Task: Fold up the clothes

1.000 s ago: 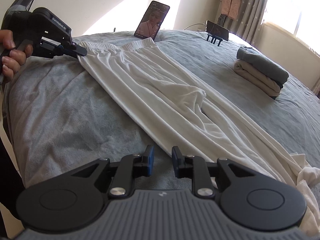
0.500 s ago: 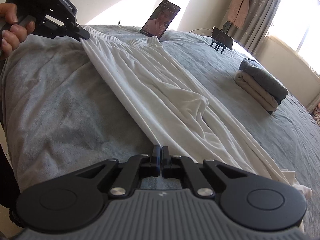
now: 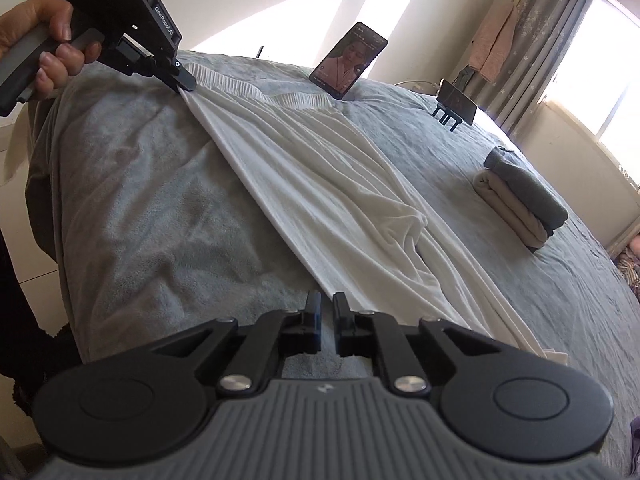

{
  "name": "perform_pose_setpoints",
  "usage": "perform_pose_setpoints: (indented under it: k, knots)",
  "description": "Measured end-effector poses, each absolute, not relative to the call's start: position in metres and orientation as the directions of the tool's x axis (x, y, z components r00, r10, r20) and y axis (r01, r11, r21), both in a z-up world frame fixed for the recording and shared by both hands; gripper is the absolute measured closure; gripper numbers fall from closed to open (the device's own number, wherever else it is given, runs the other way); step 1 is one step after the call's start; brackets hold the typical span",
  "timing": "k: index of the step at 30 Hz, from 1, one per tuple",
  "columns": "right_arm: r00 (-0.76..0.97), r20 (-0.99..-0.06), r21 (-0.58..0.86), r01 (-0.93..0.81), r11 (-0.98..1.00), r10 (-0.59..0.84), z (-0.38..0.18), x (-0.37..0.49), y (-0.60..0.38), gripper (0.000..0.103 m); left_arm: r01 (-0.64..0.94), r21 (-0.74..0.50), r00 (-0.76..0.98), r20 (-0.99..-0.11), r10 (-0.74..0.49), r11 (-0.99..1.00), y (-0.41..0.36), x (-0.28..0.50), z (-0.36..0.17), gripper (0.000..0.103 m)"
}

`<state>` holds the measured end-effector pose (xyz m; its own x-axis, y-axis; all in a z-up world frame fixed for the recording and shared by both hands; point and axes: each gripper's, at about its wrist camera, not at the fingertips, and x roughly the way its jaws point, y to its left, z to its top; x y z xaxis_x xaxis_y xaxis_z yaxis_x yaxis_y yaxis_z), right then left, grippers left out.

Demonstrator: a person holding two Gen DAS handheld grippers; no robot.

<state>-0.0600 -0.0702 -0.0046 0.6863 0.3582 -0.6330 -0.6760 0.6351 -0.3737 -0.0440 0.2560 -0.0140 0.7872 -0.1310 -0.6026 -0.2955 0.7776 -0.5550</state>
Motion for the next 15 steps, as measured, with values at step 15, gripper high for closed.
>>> perform_pose_setpoints:
  k: [15]
  knots:
    - [0.741, -0.613, -0.449, -0.613, 0.650, 0.275, -0.032, -0.030, -0.050, 0.093, -0.298, -0.546, 0.801, -0.590, -0.106, 0.783, 0.252, -0.038, -0.009, 0.098]
